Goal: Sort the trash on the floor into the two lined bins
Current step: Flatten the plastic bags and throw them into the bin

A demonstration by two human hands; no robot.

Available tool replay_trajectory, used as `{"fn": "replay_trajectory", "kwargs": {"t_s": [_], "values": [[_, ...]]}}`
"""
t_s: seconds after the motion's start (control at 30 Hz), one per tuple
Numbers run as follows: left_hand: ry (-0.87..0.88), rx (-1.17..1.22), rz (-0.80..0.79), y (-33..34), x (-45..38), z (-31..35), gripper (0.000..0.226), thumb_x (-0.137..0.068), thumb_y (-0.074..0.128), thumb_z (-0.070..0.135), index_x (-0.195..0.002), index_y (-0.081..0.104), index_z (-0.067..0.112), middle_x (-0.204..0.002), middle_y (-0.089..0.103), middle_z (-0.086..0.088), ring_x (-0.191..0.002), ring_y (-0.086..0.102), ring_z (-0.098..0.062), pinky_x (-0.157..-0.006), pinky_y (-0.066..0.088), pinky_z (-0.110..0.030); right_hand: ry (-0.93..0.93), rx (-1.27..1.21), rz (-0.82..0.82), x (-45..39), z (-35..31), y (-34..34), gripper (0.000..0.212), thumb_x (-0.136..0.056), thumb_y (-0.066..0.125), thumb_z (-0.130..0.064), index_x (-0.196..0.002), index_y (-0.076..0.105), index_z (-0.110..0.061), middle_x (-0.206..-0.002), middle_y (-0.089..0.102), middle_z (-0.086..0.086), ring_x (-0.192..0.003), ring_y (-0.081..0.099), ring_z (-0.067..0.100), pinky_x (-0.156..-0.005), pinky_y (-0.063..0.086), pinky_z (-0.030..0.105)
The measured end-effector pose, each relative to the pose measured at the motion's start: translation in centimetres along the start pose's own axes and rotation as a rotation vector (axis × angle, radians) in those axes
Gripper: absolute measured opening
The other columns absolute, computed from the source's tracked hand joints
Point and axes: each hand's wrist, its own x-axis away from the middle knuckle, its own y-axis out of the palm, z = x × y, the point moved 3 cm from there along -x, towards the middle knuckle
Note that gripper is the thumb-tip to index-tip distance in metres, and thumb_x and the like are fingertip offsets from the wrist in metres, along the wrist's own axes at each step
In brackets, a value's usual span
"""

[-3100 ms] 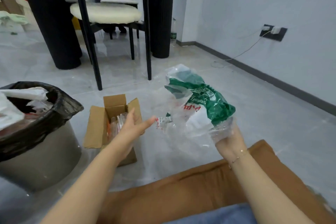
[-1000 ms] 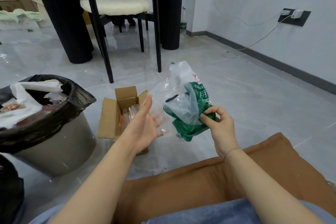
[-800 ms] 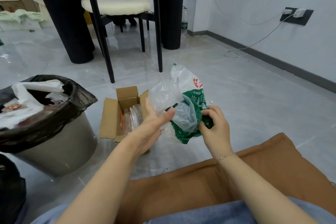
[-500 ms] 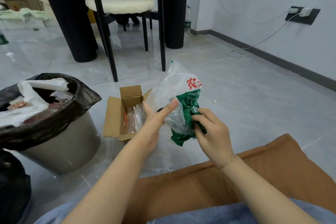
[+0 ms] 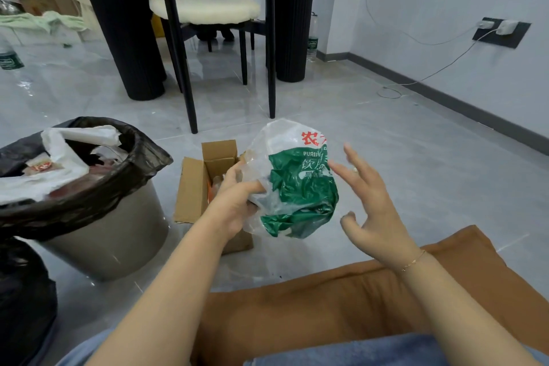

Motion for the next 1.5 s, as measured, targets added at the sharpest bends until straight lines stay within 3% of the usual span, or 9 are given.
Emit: {"fn": "replay_trajectory", "kwargs": {"t_s": [0.2,0.37,0.57,0.73,0.83,1.1,1.23,1.33,1.5], "values": [[-0.045,-0.119,-0.105,0.8,1.1,-0.1,0.076,-0.079,0.053,-0.017,-0.136,0.040,0.032,-0.112,0.066,-0.006,-0.106,0.064,-0.034,-0.094,0.049,-0.056,-0.260,0.160,-0.045,-0.5,0.4,1.8,0.031,-0.081,0.071,-0.020,-0.111,0.063,-0.020,-0.137,0.053,-0.003,-0.138,0.035,0.023,-0.111,0.031,0.045],[-0.126,-0.007,-0.140,1.9,1.6,-1.4,0.065,-0.085,0.057,-0.006,-0.137,0.036,0.027,-0.121,0.063,-0.011,-0.097,0.065,-0.028,-0.071,0.058,-0.040,0.005,-0.289,0.061,-0.4,1.7,1.5,0.018,-0.073,0.077,-0.005,-0.087,0.070,-0.015,-0.100,0.072,-0.008,-0.106,0.063,0.012,-0.094,0.048,0.031],[-0.232,0.431,-0.282,3.2,1.4,-2.0,0.056,-0.079,0.046,-0.009,-0.135,0.048,-0.001,-0.136,0.051,-0.028,-0.126,0.049,-0.040,-0.107,0.038,-0.054,0.358,-0.669,0.088,-0.8,2.1,1.3,0.034,-0.069,0.069,0.020,-0.077,0.068,-0.013,-0.066,0.070,-0.015,-0.065,0.062,-0.005,-0.063,0.050,0.012],[-0.100,0.296,-0.344,2.8,1.0,-2.3,0.085,-0.058,0.066,-0.008,-0.135,0.049,0.023,-0.135,0.054,-0.015,-0.099,0.064,-0.032,-0.075,0.056,-0.039,0.522,-0.818,0.078,-0.4,3.0,2.4,0.023,-0.074,0.068,0.015,-0.093,0.068,0.001,-0.082,0.074,0.000,-0.075,0.069,0.010,-0.066,0.053,0.020],[-0.130,0.275,-0.417,3.3,1.2,-2.4,0.070,-0.058,0.069,-0.002,-0.122,0.058,0.025,-0.133,0.057,-0.013,-0.103,0.058,-0.033,-0.069,0.053,-0.036,0.615,-0.908,0.120,-0.1,4.1,2.7,0.057,-0.069,0.078,-0.012,-0.121,0.058,-0.004,-0.108,0.068,0.011,-0.094,0.066,0.017,-0.072,0.053,0.024],[-0.081,0.204,-0.538,3.4,1.8,-1.6,0.047,-0.076,0.058,-0.006,-0.117,0.062,0.015,-0.126,0.062,-0.012,-0.108,0.063,-0.031,-0.087,0.056,-0.047,0.794,-1.142,0.160,-0.2,3.5,2.6,0.030,-0.078,0.066,-0.018,-0.104,0.065,-0.002,-0.085,0.072,0.003,-0.073,0.066,0.012,-0.075,0.054,0.030],[-0.114,0.037,-0.730,3.1,2.6,-1.0,0.088,-0.071,0.080,0.036,-0.145,0.035,0.027,-0.144,0.047,-0.011,-0.129,0.049,-0.036,-0.106,0.036,-0.060,0.953,-1.122,0.330,0.0,3.6,2.5,0.015,-0.083,0.068,-0.013,-0.096,0.069,-0.004,-0.087,0.074,0.008,-0.078,0.070,0.017,-0.070,0.057,0.030],[0.005,-0.331,-0.504,4.0,4.1,-1.5,0.099,-0.060,0.083,0.049,-0.142,0.028,0.045,-0.137,0.055,0.003,-0.121,0.058,-0.021,-0.103,0.045,-0.047,0.960,-1.001,0.350,-0.2,2.1,2.9,0.018,-0.077,0.074,-0.008,-0.094,0.071,-0.002,-0.088,0.074,0.011,-0.079,0.071,0.020,-0.063,0.056,0.027],[0.184,-0.086,-0.049,2.2,4.6,-0.5,0.066,-0.071,0.082,0.046,-0.129,0.057,0.029,-0.124,0.066,0.002,-0.113,0.064,-0.019,-0.097,0.050,-0.044,0.931,-0.989,0.337,-2.9,-1.9,4.2,0.023,-0.078,0.075,-0.008,-0.099,0.070,-0.001,-0.089,0.075,0.011,-0.081,0.072,0.023,-0.067,0.058,0.036]]}}
